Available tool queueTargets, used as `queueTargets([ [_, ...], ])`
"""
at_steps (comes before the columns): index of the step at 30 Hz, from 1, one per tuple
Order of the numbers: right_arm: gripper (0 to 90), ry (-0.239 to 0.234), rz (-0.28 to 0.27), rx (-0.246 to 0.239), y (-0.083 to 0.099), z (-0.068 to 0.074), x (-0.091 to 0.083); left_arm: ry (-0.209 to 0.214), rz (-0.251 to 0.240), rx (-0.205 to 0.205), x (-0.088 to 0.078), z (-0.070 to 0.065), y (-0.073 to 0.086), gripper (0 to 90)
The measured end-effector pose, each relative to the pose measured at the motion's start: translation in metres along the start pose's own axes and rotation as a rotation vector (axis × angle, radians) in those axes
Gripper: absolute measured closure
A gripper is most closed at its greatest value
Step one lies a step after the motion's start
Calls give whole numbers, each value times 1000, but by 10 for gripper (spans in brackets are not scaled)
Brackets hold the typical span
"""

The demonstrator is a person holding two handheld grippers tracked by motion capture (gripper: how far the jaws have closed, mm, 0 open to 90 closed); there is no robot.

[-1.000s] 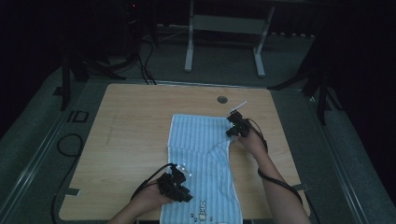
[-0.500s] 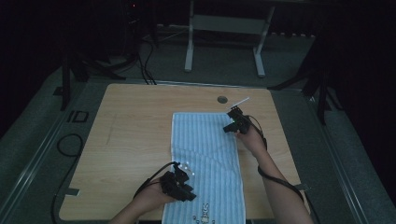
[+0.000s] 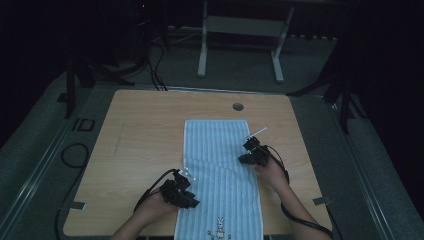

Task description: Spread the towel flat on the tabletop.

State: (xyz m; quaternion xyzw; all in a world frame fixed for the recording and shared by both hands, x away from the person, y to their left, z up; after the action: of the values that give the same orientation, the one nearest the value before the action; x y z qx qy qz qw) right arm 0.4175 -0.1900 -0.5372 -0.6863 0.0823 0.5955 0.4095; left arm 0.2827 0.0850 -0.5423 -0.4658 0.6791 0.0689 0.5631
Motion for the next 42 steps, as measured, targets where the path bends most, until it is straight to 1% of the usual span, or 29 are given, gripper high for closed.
queueTargets([
  [2, 841, 21, -2, 19, -4, -8, 1, 3, -4, -5, 1, 3, -3, 640],
  [3, 841, 29, -2, 41, -6, -16, 2, 8, -9, -11, 2, 5, -5, 643],
  [4, 841, 29, -2, 41, -6, -16, 2, 8, -9, -11, 2, 5, -5, 643],
  [5, 841, 37, 3, 65, -7, -23, 2, 9, -12, -13, 3, 5, -7, 643],
  [6, 841, 37, 3, 65, -7, -23, 2, 11, -12, -11, 4, 4, -8, 643],
  [8, 841, 41, -1, 86, -5, -31, 1, 18, -16, -10, 6, 2, -9, 642],
  [9, 841, 34, -4, 92, -4, -33, 0, 24, -14, -3, 7, 0, -10, 642],
  [10, 841, 27, -3, 100, -3, -35, -1, 28, -16, -2, 9, -2, -10, 642],
  [11, 841, 31, -2, 105, -1, -37, -2, 35, -8, 8, 11, -6, -11, 642],
  [15, 845, 33, -8, 119, 6, -38, -5, 33, -1, 22, 13, -11, -12, 641],
  [16, 844, 34, -11, 114, 8, -39, -6, 32, -1, 26, 14, -13, -12, 641],
  [19, 844, 37, -17, 119, 16, -37, -10, 41, 5, 37, 16, -16, -13, 640],
  [21, 844, 38, -21, 116, 18, -37, -11, 45, 2, 32, 17, -17, -13, 640],
  [22, 844, 45, -23, 121, 25, -37, -14, 50, 4, 37, 18, -18, -15, 640],
  [27, 844, 49, -23, 134, 30, -40, -18, 50, 7, 46, 21, -22, -17, 640],
  [28, 844, 46, -28, 149, 33, -42, -19, 51, 5, 52, 22, -23, -18, 639],
  [32, 844, 46, -26, 153, 36, -46, -21, 55, 6, 56, 24, -24, -21, 639],
  [34, 845, 49, -22, 163, 37, -51, -22, 53, 3, 57, 25, -23, -23, 640],
  [36, 845, 47, -22, 166, 37, -52, -22, 55, 2, 53, 26, -24, -25, 640],
  [38, 848, 46, -16, 178, 34, -58, -21, 55, 4, 62, 28, -24, -28, 640],
  [42, 848, 49, -10, 184, 30, -62, -20, 47, 3, 64, 28, -23, -32, 639],
])
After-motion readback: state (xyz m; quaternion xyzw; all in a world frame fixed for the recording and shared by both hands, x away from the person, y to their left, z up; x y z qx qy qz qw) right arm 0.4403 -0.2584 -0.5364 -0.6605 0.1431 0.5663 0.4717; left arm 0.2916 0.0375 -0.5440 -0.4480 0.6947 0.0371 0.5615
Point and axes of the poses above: each handheld gripper's, and its own axes: x roughly forward along the jaws, y roughly out of its underside, z roughly to its left, the point moved 1 cm from there along x, roughly forward along the jaws, and after that the axes turned 7 degrees about -x, right-handed, at the moved point
